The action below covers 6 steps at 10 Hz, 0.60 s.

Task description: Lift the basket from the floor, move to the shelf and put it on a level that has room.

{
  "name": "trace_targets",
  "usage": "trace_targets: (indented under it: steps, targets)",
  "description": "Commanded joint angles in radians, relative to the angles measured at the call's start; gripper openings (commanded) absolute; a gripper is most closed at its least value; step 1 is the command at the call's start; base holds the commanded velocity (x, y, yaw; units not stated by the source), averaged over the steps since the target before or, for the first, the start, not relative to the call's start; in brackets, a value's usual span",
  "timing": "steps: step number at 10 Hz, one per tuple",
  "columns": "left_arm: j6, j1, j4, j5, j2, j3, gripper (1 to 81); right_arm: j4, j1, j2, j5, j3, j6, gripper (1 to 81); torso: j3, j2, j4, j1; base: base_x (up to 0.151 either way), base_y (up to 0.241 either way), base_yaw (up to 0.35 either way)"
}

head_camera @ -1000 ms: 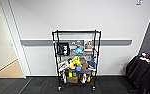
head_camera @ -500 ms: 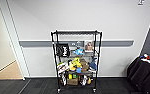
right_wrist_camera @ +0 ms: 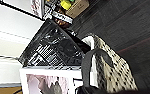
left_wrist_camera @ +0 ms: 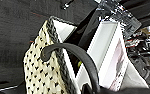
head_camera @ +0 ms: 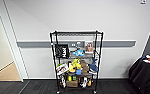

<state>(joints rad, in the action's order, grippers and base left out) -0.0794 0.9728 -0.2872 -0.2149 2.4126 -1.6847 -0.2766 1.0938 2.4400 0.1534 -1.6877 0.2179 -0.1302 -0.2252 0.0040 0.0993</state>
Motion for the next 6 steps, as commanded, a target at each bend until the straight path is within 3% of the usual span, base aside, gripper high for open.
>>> trace_targets:
  steps: [1, 6]
  targets:
    - [0.003, -0.114, -0.013, -0.029, -0.018, 0.045, 1.0, -0.001, -0.116, -0.020, -0.017, 0.057, 0.003, 1.0, 0.000, 0.000, 0.000, 0.000, 0.113, 0.000, 0.000]
    - [0.003, -0.105, -0.013, -0.026, -0.021, 0.056, 1.0, -0.001, -0.113, -0.028, -0.017, 0.076, 0.003, 1.0, 0.000, 0.000, 0.000, 0.000, 0.113, 0.000, 0.000]
